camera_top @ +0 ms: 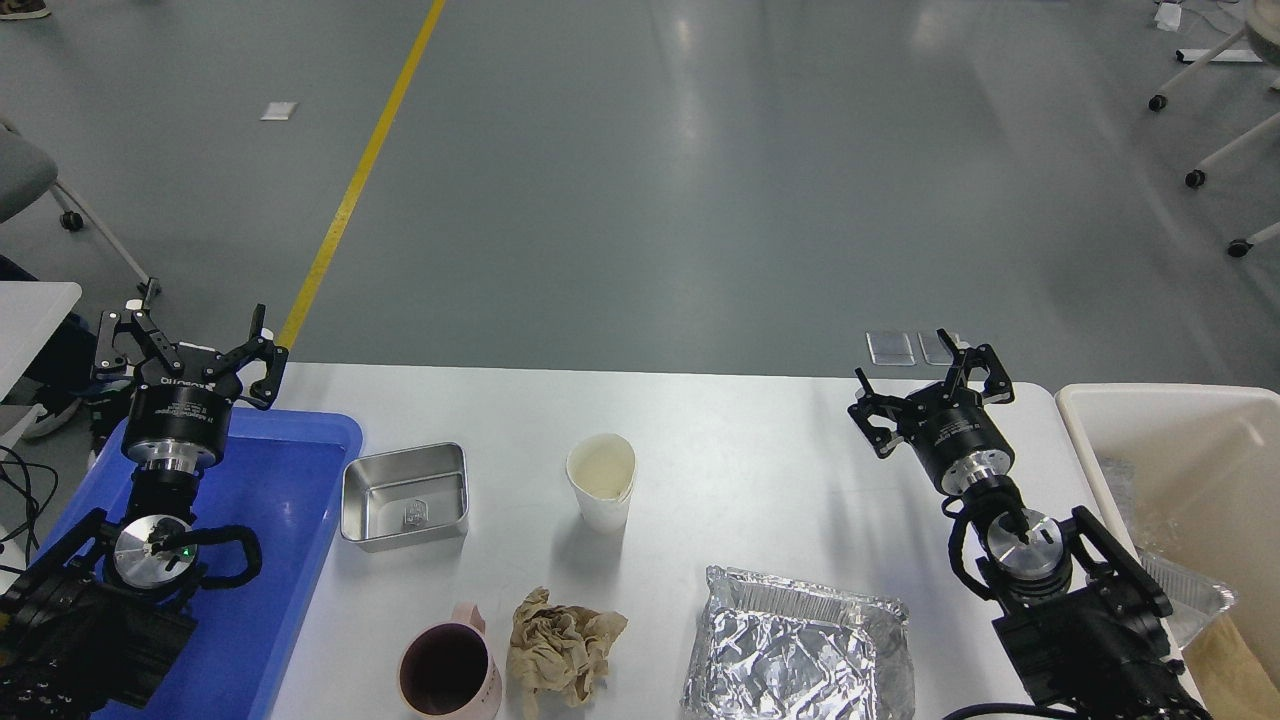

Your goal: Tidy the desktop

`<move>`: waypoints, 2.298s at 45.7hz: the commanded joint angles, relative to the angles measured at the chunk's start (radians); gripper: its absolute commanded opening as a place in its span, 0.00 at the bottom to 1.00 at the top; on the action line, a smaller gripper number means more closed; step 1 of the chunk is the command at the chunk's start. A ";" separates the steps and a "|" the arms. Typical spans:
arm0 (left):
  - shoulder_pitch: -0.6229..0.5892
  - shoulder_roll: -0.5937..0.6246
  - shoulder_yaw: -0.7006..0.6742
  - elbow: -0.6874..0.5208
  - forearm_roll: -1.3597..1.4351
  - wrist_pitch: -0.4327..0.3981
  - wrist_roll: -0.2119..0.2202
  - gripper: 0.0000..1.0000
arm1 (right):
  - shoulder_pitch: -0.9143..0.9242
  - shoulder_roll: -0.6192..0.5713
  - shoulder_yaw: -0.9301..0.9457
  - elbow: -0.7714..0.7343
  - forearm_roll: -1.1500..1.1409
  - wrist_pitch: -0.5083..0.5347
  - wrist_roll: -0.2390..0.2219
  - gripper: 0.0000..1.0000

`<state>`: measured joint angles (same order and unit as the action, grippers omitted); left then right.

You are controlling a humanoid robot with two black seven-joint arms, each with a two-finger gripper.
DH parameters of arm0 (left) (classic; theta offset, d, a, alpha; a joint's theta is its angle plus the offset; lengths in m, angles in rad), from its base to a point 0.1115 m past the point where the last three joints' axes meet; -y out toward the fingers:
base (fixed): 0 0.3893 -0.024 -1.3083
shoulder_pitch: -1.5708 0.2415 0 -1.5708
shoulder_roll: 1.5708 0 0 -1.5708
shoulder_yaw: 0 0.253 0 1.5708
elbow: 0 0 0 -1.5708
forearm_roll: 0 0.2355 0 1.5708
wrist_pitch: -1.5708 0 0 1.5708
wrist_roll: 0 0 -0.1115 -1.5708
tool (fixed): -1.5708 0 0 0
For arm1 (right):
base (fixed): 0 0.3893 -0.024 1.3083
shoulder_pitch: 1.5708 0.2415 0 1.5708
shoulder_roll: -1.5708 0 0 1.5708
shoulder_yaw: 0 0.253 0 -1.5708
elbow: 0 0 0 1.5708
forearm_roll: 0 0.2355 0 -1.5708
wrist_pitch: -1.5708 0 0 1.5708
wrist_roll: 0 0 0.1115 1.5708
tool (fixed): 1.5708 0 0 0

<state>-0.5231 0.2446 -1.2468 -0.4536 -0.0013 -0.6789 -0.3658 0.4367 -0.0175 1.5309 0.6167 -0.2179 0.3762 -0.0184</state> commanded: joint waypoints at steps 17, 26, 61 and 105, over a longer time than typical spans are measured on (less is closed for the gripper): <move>0.008 -0.001 -0.003 0.001 -0.008 -0.011 -0.018 0.97 | 0.019 0.008 0.000 0.000 -0.001 -0.025 0.000 1.00; 0.005 0.002 0.059 -0.011 0.009 -0.008 0.030 0.97 | 0.020 0.005 0.000 0.000 0.000 -0.026 0.000 1.00; -0.158 0.751 0.681 -0.266 0.188 0.084 0.369 0.95 | 0.014 -0.096 -0.034 0.092 0.002 -0.028 -0.006 1.00; -0.206 1.366 0.767 -0.866 0.796 -0.151 0.324 0.97 | 0.010 -0.142 -0.031 0.133 0.005 -0.019 -0.008 1.00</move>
<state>-0.7290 1.5374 -0.4977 -1.2569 0.7598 -0.7632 -0.0419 0.4439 -0.1459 1.5002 0.7493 -0.2130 0.3575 -0.0260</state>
